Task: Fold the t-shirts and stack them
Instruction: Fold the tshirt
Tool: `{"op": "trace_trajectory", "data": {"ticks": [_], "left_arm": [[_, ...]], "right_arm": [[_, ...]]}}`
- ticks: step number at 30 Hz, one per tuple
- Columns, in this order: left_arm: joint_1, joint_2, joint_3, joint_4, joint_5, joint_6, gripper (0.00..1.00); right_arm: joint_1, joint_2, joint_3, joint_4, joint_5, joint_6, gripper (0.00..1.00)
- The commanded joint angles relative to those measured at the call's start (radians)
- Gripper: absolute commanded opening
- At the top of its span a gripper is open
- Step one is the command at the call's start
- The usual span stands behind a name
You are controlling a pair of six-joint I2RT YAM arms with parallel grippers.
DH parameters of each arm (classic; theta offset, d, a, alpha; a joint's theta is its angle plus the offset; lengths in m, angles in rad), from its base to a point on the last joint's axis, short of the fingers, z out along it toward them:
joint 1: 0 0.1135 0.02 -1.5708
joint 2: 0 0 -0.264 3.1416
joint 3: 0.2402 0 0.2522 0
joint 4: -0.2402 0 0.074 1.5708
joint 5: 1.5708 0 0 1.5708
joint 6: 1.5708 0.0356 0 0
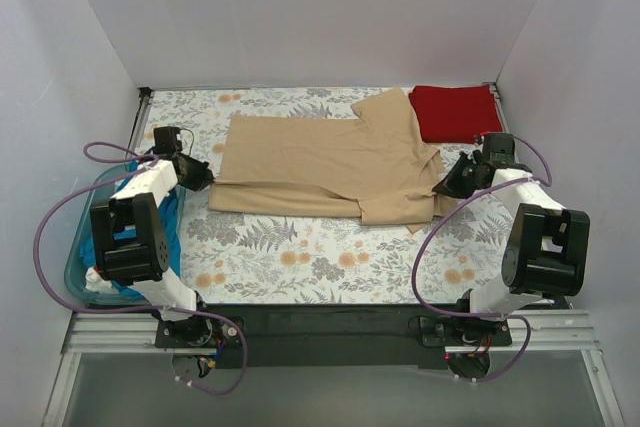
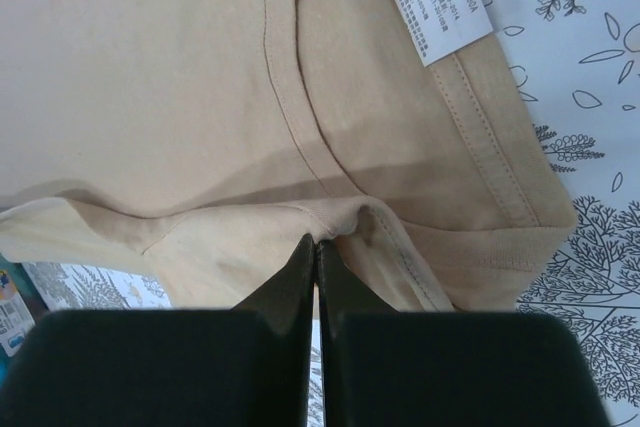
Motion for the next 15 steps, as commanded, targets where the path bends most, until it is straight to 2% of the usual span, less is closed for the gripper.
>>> {"op": "trace_trajectory", "data": {"ticks": [1,15], "left_arm": [[-0.004,0.005,0.040,0.025,-0.002,0.002,0.00],[-0.007,0.070,0.065,0.091,0.024,0.045,0.00]], "right_arm": [[-0.018,-0.013,0.006,0.084,-0.017,0.021,0.01],[-0.038,0.052,-0.017,0.164,-0.065,0.033,0.01]]}}
